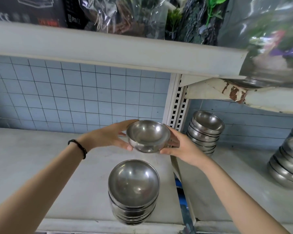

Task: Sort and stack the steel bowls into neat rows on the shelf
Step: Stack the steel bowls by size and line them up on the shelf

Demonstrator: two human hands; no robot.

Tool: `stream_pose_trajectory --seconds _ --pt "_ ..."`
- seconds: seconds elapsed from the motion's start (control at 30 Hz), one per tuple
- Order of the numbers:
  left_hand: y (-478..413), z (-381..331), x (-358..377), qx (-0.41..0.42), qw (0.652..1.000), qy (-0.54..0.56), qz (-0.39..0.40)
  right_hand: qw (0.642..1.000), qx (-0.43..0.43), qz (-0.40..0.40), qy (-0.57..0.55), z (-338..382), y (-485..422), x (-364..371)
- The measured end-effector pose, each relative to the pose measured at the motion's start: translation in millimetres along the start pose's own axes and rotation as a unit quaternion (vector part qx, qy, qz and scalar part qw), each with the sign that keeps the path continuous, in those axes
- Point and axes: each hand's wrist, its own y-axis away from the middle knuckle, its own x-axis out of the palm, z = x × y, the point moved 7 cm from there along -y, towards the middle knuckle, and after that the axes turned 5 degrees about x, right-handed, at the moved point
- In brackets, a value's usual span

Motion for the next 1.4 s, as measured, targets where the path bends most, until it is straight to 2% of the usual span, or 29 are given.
stream_pose_trajectory --seconds 0.13,0.4,0.57,0.9,1.17,1.3,1.4 --pt "21.2 -19.1 0.3 0.027 0.999 0.034 -0.006 0.999 -0.025 0.0 -0.027 18.9 11.6 8.2" --pt "62.2 -20.2 20.6 0.02 0.992 0.105 -0.062 0.997 -0.034 0.031 -0.059 27.8 39.7 37.9" --pt "76.8 -17.0 29.1 0.017 0.99 0.108 -0.086 0.997 -0.002 0.06 -0.058 19.0 53.6 55.1" --pt "93.9 1.1 56.6 -0.016 0.993 0.113 -0.031 0.998 0.026 0.047 -0.035 1.1 77.8 73.6" --pt "105.0 8.5 57.2 -0.039 0.997 0.069 0.025 0.995 0.026 0.094 -0.018 -5.6 85.9 70.4" --pt "97.6 12.0 26.9 -0.036 0.996 0.045 -0.063 0.998 0.038 0.044 0.022 -14.8 79.9 41.2" --pt "79.3 20.8 2.8 -0.058 0.987 -0.106 -0.104 0.989 0.044 0.01 0.143 -27.1 69.9 15.7"
